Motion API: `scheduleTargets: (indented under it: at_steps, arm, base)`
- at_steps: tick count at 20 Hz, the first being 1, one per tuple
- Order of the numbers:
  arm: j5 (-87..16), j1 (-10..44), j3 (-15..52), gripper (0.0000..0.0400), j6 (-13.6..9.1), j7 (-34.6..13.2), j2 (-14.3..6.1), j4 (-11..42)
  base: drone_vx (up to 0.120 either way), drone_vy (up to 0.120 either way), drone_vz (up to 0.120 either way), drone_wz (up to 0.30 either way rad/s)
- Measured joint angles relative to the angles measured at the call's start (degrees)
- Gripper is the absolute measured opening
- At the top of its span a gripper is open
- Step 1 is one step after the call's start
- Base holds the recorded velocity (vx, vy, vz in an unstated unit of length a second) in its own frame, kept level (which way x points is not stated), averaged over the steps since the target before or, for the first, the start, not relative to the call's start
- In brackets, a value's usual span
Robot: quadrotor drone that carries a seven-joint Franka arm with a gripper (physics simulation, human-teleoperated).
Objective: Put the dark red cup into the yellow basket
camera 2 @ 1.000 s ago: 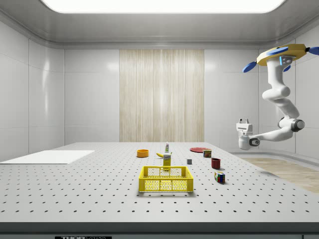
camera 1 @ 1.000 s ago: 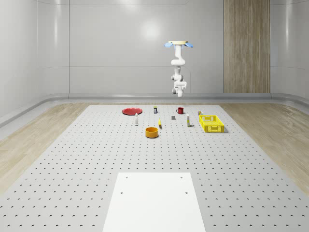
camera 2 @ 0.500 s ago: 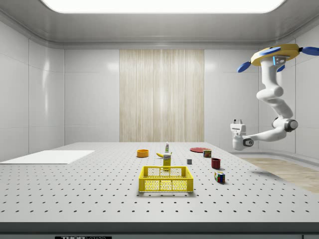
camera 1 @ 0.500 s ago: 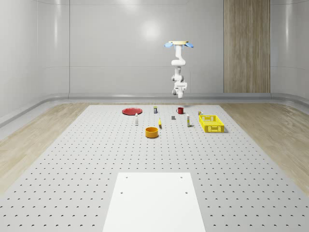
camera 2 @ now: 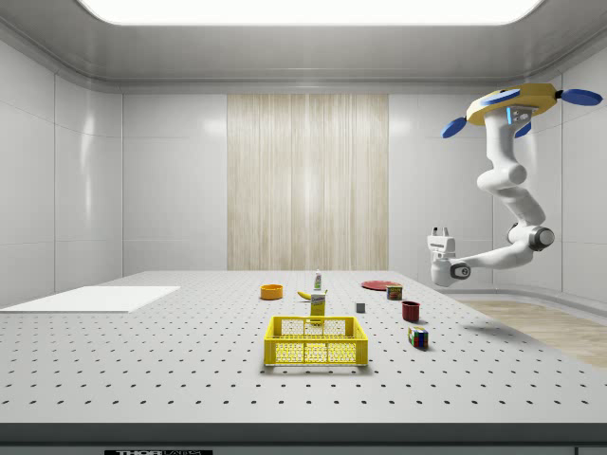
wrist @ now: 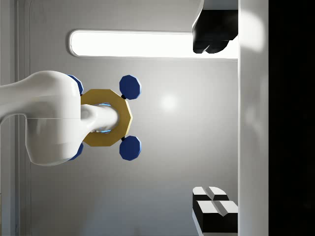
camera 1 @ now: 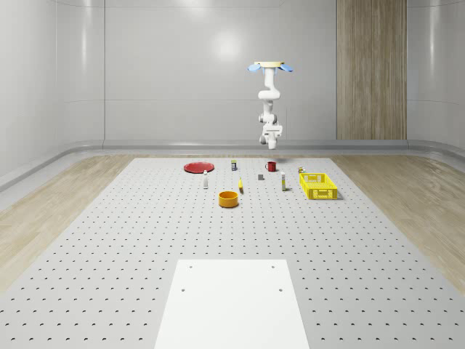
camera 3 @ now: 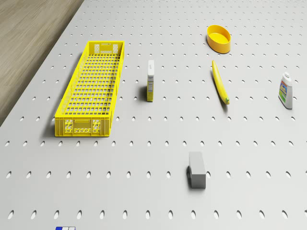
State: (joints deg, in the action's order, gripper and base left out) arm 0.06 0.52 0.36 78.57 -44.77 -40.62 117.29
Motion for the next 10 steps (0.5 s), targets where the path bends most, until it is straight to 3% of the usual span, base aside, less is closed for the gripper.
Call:
scheduleTargets:
  at_steps: [9, 10]
  arm:
    - [-0.4, 0.1, 0.3, 0.04, 0.4, 0.0, -0.3, 0.3]
    - [-0.5, 0.1, 0.4, 0.04, 0.4, -0.1, -0.3, 0.3]
  base:
    - [0.12, 0.0, 0.0, 0.0]
    - [0.0, 0.0, 0.0, 0.0]
